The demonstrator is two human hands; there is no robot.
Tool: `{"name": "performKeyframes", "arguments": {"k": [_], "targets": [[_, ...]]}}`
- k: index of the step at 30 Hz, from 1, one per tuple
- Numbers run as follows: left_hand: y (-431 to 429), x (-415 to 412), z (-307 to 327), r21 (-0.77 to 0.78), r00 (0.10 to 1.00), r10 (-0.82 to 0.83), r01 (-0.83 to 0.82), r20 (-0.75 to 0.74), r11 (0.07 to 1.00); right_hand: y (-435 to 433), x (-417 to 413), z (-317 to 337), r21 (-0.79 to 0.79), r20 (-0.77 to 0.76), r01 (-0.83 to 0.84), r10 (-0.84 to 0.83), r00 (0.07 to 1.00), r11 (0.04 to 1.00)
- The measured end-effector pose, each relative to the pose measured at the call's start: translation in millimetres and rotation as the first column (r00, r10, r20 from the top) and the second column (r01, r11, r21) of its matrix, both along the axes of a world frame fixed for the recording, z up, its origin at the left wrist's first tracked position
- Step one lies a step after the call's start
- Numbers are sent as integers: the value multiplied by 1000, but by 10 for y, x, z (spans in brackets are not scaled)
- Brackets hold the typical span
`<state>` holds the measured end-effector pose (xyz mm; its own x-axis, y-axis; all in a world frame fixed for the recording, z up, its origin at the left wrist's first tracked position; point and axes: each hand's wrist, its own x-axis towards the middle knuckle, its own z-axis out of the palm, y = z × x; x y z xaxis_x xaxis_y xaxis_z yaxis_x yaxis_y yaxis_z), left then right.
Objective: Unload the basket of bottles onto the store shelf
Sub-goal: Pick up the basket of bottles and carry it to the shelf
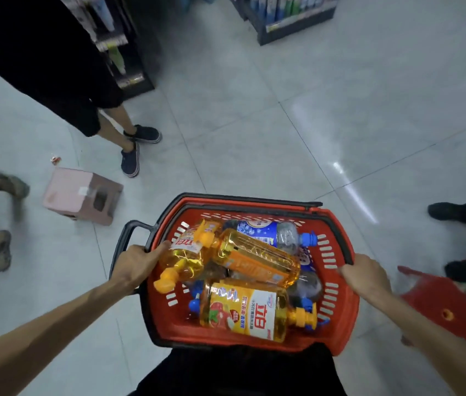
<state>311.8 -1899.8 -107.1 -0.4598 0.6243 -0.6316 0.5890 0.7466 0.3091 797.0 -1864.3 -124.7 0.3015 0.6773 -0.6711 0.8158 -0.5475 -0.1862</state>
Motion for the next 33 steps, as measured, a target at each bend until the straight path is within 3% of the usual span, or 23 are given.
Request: {"name": "performKeyframes", "arguments": {"k": [15, 21, 33], "targets": [[3645, -536, -146, 24, 998, 8, -10, 65, 1000, 3890, -511, 170, 47, -8, -69, 70, 998, 997], [5004, -503, -69, -8, 999, 33, -33, 13, 999, 5327, -510, 16, 45, 27, -113, 112, 993, 993], [7347, -592, 59, 57, 975, 220, -219, -14, 974, 8573, -795, 26, 51, -11, -259, 260, 966, 965]]}}
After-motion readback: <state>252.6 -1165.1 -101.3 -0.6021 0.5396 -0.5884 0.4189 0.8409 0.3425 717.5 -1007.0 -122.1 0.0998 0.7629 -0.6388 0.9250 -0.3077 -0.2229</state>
